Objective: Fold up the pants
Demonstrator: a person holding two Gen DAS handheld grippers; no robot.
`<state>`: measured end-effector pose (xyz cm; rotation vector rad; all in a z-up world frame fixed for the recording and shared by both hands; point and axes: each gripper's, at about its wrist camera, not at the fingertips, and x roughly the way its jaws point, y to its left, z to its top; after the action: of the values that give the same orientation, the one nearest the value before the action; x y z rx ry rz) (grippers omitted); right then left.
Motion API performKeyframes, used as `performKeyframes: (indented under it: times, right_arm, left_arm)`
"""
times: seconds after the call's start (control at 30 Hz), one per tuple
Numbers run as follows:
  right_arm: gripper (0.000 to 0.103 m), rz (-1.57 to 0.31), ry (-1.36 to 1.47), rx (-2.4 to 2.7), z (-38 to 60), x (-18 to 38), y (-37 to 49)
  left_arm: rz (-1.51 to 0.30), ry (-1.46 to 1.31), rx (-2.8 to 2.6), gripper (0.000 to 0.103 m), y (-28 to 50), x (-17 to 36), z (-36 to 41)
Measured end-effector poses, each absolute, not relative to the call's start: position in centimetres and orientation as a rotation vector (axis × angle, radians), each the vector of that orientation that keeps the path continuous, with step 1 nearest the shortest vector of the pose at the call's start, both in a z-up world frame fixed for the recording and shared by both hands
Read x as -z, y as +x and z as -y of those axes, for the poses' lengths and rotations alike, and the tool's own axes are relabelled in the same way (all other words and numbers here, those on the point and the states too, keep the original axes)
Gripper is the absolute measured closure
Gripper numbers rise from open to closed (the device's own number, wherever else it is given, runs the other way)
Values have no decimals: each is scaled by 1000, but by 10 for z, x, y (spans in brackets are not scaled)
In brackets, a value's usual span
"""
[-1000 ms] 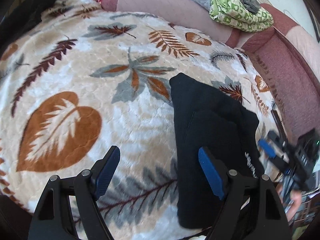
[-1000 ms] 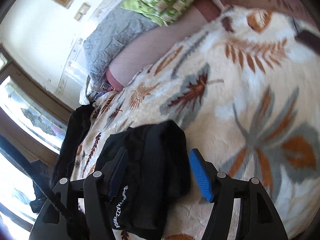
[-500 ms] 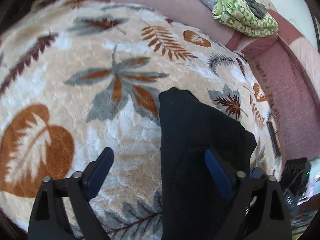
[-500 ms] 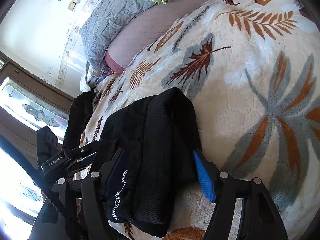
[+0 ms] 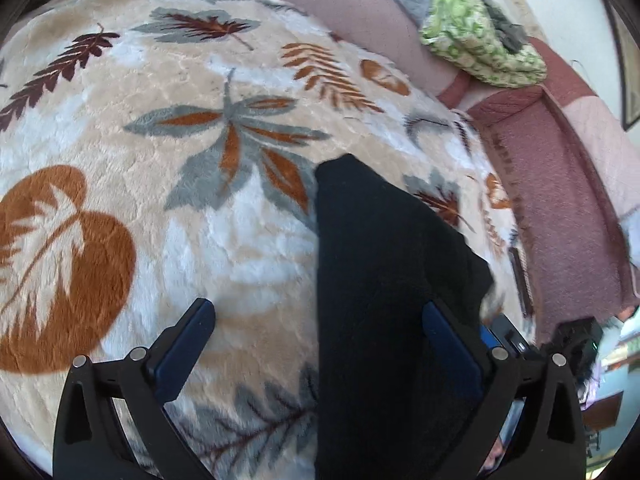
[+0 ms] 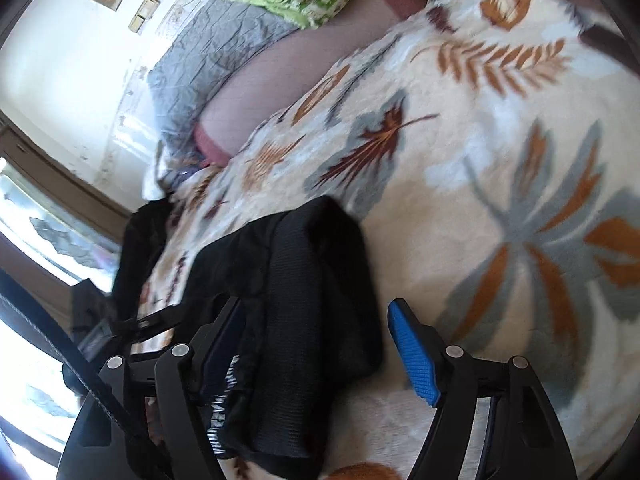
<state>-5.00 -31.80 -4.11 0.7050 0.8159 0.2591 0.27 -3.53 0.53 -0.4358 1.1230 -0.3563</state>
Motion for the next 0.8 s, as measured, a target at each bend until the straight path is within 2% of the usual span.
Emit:
performKeyframes:
  times: [0.5,0.53,0.57,0.6,0.63,0.67,0.8]
  right_arm:
    - [16,-847,630,-434,278,53,-29]
    - [16,-849,626,-453,274,53,-26]
    - [17,-852,616,-471,270,53,-24]
    - [22,-853,615,-482,268,52,-23]
    - [27,-857,623,-500,267,52,-23]
    - [42,-863,638,-510,267,53,-22]
    - [52,-886,677,-534,264,54,-23]
  left_arm:
    - [-1157,-148,472,1,33,10,95]
    - [-1152,-141,465,12,31,9,95]
    - [-1140,-142,462,34,28,8,94]
    - [-1134,-149,462,38,26,6,93]
    - [-1125,-151,452,45,23,4,92]
    - [-1116,-157,452,54,21,1,92]
    - [-1085,-186,439,63,14,-10,89]
